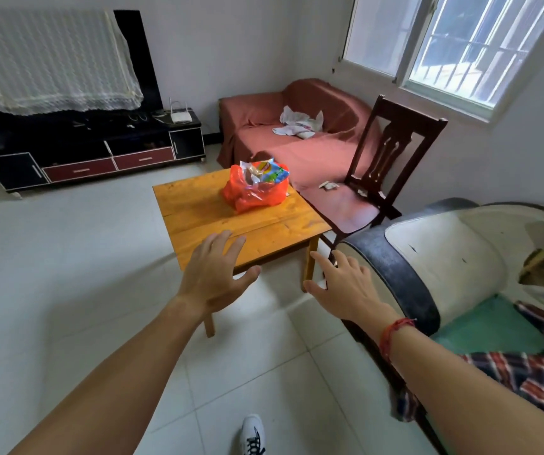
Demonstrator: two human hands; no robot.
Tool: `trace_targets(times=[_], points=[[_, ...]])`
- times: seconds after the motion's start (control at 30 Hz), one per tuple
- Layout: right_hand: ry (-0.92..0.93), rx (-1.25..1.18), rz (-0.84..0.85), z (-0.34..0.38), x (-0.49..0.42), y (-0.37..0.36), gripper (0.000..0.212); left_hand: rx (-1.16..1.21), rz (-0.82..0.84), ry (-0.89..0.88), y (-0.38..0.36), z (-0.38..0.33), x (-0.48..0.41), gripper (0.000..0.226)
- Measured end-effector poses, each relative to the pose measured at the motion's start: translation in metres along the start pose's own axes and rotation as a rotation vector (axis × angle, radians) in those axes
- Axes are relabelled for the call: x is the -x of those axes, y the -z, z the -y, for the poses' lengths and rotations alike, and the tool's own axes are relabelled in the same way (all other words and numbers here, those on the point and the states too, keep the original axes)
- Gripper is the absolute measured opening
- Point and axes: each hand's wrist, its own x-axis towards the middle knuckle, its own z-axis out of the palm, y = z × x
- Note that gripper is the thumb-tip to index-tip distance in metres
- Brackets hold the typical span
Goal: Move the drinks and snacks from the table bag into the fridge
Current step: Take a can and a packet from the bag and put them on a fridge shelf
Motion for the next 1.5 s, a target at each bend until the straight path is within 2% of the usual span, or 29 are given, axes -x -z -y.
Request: trace_targets(times=[0.27, 0.6, 1.07, 1.27, 1.5], points=[[-0.036, 0.036, 0.061, 0.009, -0.143, 0.013, 0.067, 0.043, 0.048, -0.009, -0.030, 0.056, -0.140, 0.079], [-0.012, 0.013, 0.080, -0.002, -0.290, 0.015, 0.071, 0.058, 0.084, 0.024, -0.061, 0.093, -0.265, 0.085], [0.123, -0.006, 0.136, -0.055, -0.532, 0.006, 0.073, 0.049, 0.166, 0.228, -0.119, 0.128, -0.468, 0.088], [0.167, -0.023, 0.169, -0.063, -0.602, -0.005, 0.072, 0.060, 0.198, 0.268, -0.144, 0.138, -0.530, 0.087], [0.164, -0.027, 0.218, -0.062, -0.647, -0.022, 0.073, 0.060, 0.242, 0.296, -0.166, 0.157, -0.562, 0.087]])
